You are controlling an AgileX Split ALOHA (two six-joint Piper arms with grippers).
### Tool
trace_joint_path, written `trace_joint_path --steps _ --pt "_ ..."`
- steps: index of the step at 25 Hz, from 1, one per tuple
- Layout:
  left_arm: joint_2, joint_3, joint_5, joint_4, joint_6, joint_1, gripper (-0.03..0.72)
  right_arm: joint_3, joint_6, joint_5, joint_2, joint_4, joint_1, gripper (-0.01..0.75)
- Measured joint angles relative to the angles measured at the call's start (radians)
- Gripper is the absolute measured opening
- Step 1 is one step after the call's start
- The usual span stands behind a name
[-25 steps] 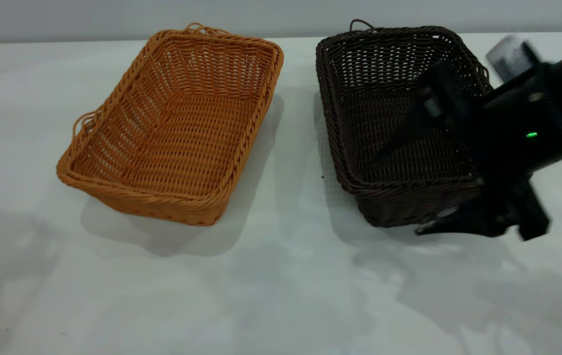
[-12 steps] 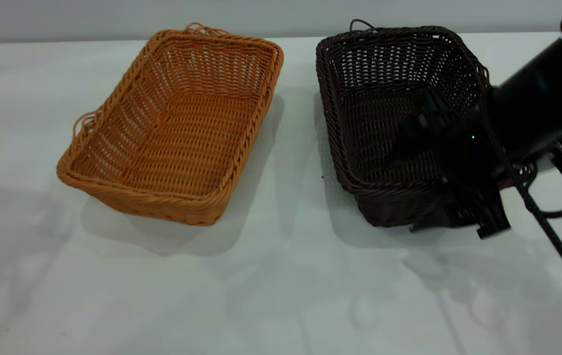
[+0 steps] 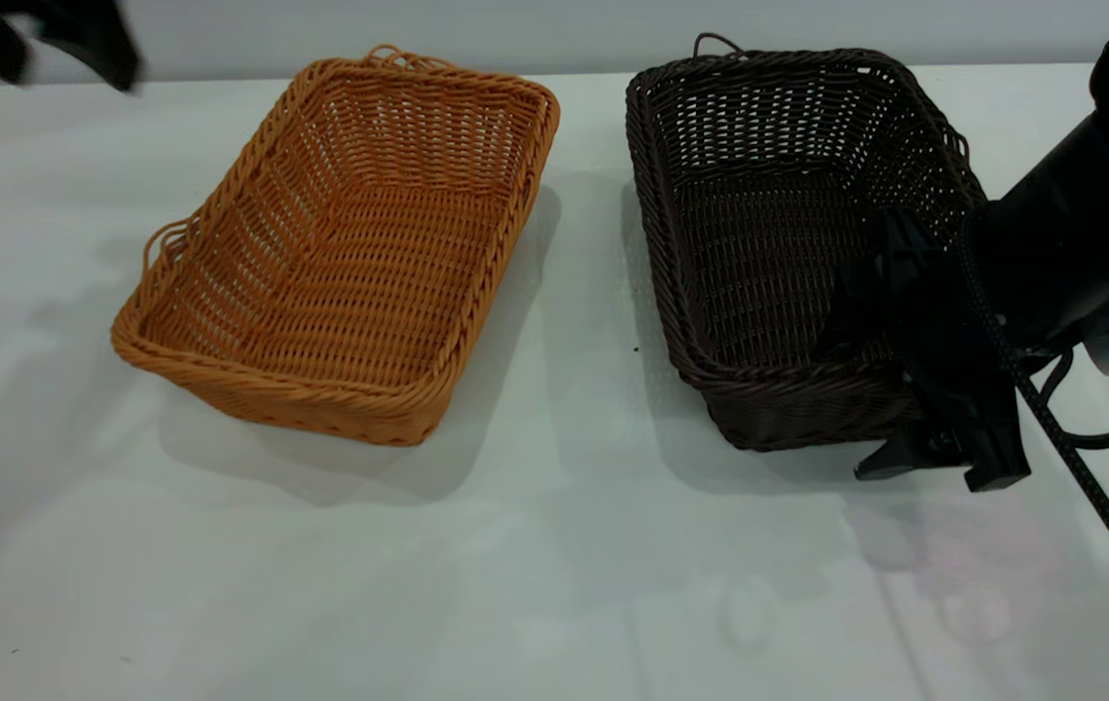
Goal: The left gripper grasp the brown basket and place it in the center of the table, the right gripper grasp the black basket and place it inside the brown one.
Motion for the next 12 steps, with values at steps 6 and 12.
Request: trace_joint_path --steps 6,12 --pt "0.233 -0.196 0.079 -0.051 0.021 -0.032 0.563 0.0 0.001 0.0 0.0 0.0 0.0 0.593" --pt "0.376 -0.25 0.079 -0.125 0.085 -0.065 0.56 0.0 0.001 0.0 0.0 0.001 0.0 0.59"
